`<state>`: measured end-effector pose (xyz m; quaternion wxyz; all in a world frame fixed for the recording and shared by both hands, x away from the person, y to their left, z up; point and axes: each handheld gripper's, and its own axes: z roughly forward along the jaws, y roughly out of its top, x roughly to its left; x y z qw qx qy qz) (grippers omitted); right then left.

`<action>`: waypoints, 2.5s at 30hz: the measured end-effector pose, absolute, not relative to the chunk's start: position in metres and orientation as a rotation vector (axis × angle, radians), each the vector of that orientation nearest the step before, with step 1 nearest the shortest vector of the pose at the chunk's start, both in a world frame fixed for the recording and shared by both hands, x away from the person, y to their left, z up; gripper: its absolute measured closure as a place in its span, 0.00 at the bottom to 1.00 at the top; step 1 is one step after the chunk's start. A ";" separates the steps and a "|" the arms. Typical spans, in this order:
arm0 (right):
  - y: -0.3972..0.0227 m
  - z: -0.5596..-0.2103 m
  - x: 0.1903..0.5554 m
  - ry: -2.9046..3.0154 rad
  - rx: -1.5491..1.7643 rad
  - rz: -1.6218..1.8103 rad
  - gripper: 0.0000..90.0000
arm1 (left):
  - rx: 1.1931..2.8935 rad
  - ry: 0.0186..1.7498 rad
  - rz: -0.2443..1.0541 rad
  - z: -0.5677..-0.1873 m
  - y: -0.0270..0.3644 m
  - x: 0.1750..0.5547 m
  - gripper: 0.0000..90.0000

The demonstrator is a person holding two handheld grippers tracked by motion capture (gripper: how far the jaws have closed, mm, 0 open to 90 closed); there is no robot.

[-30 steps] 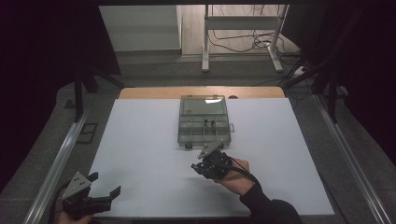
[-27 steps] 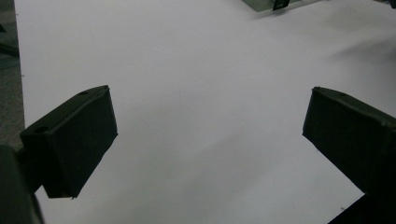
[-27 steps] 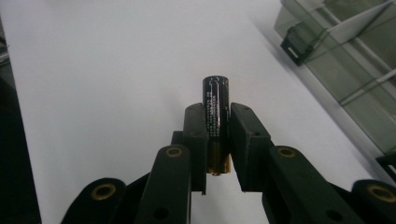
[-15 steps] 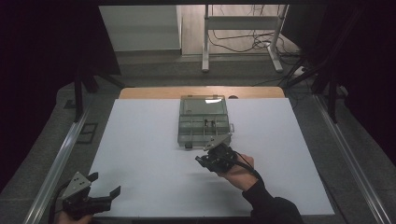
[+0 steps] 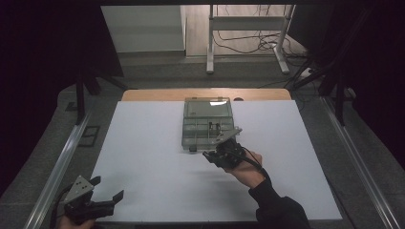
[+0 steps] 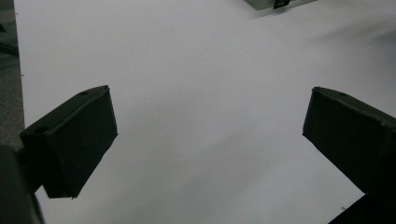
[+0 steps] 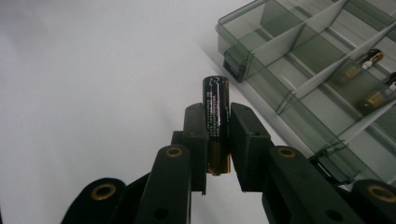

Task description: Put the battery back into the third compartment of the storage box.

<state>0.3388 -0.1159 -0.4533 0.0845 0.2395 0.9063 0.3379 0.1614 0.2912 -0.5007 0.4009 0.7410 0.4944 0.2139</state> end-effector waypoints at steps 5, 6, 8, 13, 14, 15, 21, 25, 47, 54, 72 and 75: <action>-0.117 -0.452 0.345 2.699 0.747 1.001 0.85 | 1.873 1.251 0.540 -0.501 0.291 0.162 0.04; -0.117 -0.452 0.346 2.696 0.755 1.001 0.85 | 1.873 1.251 0.540 -0.501 0.291 0.162 0.04; -0.118 -0.451 0.350 2.694 0.770 1.002 0.85 | 1.872 1.251 0.540 -0.501 0.291 0.161 0.04; -0.122 -0.449 0.357 2.679 0.809 1.004 0.85 | 1.872 1.251 0.539 -0.501 0.291 0.162 0.04; -0.122 -0.449 0.360 2.675 0.811 1.006 0.85 | 1.873 1.250 0.539 -0.501 0.291 0.162 0.04; -0.123 -0.448 0.361 2.672 0.820 1.005 0.85 | 1.873 1.250 0.539 -0.501 0.291 0.162 0.04; -0.124 -0.444 0.372 2.652 0.855 0.998 0.85 | 1.870 1.251 0.537 -0.501 0.292 0.162 0.04; -0.124 -0.442 0.380 2.635 0.882 0.988 0.85 | 1.870 1.252 0.537 -0.501 0.291 0.162 0.04; -0.120 -0.438 0.440 2.516 1.048 0.924 0.85 | 1.867 1.251 0.533 -0.501 0.292 0.162 0.04; -0.114 -0.443 0.459 2.497 1.113 0.878 0.85 | 1.867 1.249 0.530 -0.501 0.292 0.162 0.04; -0.102 -0.464 0.482 2.449 1.181 0.818 0.73 | 1.871 1.243 0.527 -0.501 0.293 0.162 0.04; -0.105 -0.459 0.478 2.458 1.173 0.842 0.65 | 1.873 1.242 0.529 -0.501 0.292 0.162 0.04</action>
